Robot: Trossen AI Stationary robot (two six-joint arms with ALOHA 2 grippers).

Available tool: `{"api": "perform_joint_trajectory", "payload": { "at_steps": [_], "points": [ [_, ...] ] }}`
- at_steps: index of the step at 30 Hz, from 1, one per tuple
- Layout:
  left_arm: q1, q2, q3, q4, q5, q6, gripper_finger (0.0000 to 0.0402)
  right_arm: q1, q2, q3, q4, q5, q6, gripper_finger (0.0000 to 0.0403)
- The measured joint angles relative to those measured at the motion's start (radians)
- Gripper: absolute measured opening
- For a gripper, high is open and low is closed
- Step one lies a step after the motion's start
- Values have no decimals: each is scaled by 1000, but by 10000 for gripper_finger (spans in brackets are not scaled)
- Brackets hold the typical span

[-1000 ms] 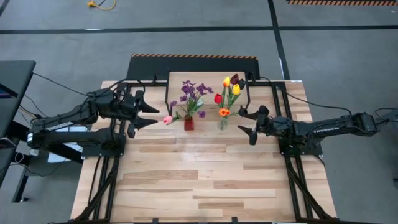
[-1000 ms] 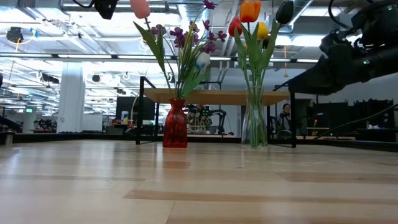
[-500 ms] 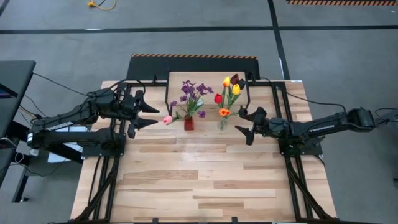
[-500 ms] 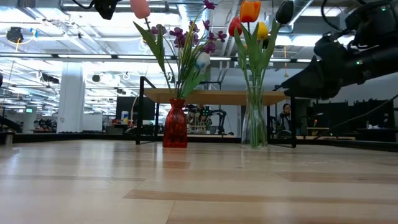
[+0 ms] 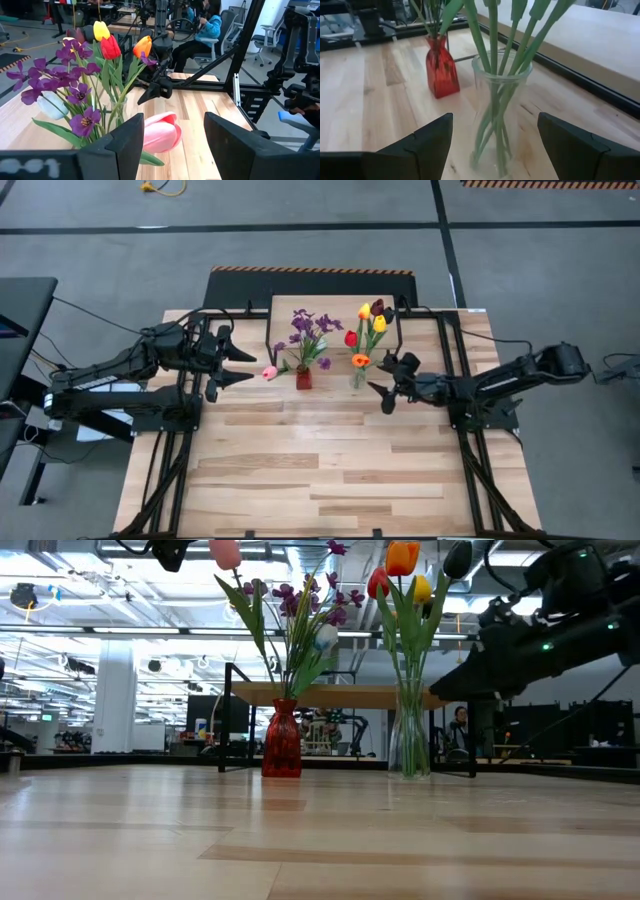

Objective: Pick and place flowers into a vace then onto a shelf
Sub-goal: Put the transparent vase with flowers on the shelf

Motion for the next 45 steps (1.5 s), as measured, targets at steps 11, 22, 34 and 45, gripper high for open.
{"api": "perform_joint_trajectory", "payload": {
  "at_steps": [11,22,34,45],
  "points": [
    [0,0,0,-1,0,-1,197,-59,157,95,2,0,-7,286],
    [0,0,0,-2,1,-1,197,-97,210,148,1,0,-10,286],
    [0,0,0,-3,1,-1,197,-98,209,167,2,0,-10,286],
    [0,0,0,-4,0,-1,197,-98,208,167,19,0,-8,286]
  ]
}}
